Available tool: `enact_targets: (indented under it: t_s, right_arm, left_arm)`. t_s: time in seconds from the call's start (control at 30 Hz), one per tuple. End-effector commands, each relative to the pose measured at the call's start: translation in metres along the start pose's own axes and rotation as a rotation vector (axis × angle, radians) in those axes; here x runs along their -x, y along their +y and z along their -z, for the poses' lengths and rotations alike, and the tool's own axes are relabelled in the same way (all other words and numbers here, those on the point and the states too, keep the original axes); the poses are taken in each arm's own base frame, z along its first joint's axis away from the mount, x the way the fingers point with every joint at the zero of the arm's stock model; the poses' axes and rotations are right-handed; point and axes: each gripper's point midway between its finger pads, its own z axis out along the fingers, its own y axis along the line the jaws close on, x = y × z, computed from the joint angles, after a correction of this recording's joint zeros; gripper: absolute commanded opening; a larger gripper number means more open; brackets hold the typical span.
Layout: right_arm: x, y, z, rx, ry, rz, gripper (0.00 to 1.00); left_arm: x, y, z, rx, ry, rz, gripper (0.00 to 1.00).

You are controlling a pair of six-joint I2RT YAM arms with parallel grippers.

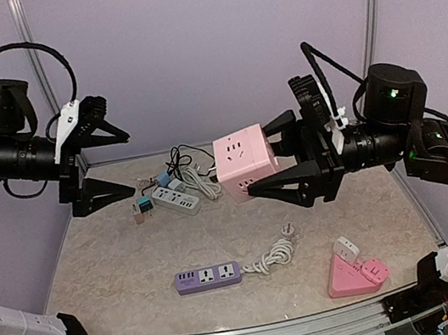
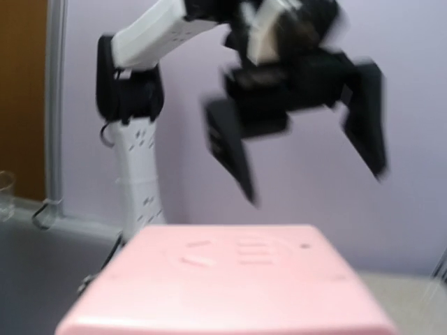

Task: Insert the plug
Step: Adjust the socket at the center of the board, then adjust the plug.

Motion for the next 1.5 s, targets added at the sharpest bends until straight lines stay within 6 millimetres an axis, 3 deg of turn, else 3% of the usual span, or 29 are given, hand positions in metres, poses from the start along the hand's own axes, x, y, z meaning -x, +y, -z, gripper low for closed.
enact_targets:
  t_s: [0.0,0.1,0.3,0.5,0.7,1.03,1.27,1.47]
  right_arm:
    - [0.033,-0.013,-0.014,-0.034,-0.131,0.091,0.0]
    - [0.044,-0.022,-0.02,-0.065,-0.175,0.055,0.0]
    - [0.051,-0.031,-0.029,-0.09,-0.21,0.005,0.0]
    - [0.048,-0.028,-0.034,-0.082,-0.209,-0.011,0.0]
    - [0.045,-0.027,-0.035,-0.086,-0.198,-0.013,0.0]
    - [0.041,-0.027,-0.034,-0.096,-0.188,-0.005,0.0]
    - [0.036,-0.026,-0.035,-0.089,-0.17,-0.016,0.0]
    - [0.03,-0.028,-0.035,-0.103,-0.148,-0.048,0.0]
  left_arm:
    - [0.036,-0.017,0.022,-0.054,-0.064,0.052,0.99]
    - [0.068,-0.01,0.028,-0.007,-0.151,0.052,0.99]
    - [0.088,-0.025,0.005,-0.042,-0.165,0.004,0.99]
    - [0.095,-0.028,-0.026,-0.032,-0.139,-0.043,0.99]
    - [0.11,-0.033,-0.029,-0.082,-0.188,-0.027,0.9]
    - [0.115,-0.051,-0.037,-0.179,-0.194,-0.008,0.8]
    - [0.115,-0.06,-0.044,-0.22,-0.186,-0.016,0.44]
    - [0.112,-0.059,-0.048,-0.21,-0.172,-0.013,0.0]
